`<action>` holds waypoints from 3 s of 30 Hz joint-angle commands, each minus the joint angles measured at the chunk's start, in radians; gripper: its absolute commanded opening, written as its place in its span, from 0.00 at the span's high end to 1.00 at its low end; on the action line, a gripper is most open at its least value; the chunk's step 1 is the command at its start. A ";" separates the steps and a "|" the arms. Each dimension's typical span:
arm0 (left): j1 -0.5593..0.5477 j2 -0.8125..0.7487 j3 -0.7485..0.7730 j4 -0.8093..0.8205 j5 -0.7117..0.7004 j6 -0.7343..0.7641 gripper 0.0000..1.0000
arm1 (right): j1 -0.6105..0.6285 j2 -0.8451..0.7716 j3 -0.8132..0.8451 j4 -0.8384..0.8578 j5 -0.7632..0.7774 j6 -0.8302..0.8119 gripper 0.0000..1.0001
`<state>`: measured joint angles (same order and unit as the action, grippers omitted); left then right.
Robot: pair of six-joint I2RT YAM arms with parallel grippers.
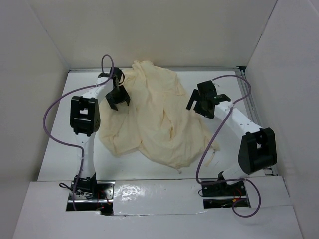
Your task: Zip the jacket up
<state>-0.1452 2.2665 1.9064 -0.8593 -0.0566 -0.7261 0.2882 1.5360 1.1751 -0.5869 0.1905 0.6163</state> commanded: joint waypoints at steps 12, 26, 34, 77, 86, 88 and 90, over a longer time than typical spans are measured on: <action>0.009 -0.180 0.030 -0.053 -0.025 -0.021 1.00 | 0.006 -0.109 -0.098 0.010 0.055 0.026 0.00; -0.368 -0.936 -0.574 0.066 0.074 0.032 1.00 | 0.029 -0.253 -0.189 0.009 0.033 0.066 0.00; -0.915 -1.084 -1.032 0.125 0.222 -0.263 0.77 | 0.025 -0.336 -0.249 -0.010 0.044 0.039 0.00; -0.157 0.224 0.158 0.359 0.403 0.272 0.42 | 0.034 0.386 0.198 0.095 -0.083 -0.010 0.77; -0.148 -0.057 0.062 0.404 0.445 0.306 0.01 | 0.042 0.129 0.098 0.119 -0.094 -0.059 0.18; -0.157 -0.187 -0.004 0.381 0.423 0.286 0.01 | 0.043 0.035 0.052 0.118 -0.095 -0.059 0.12; -0.174 -0.292 -0.153 0.382 0.400 0.269 0.01 | 0.063 -0.031 -0.015 0.125 -0.085 -0.088 0.08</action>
<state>-0.3023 2.1925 1.8515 -0.4732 0.3626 -0.4492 0.3244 1.6314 1.2156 -0.4873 0.0917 0.5674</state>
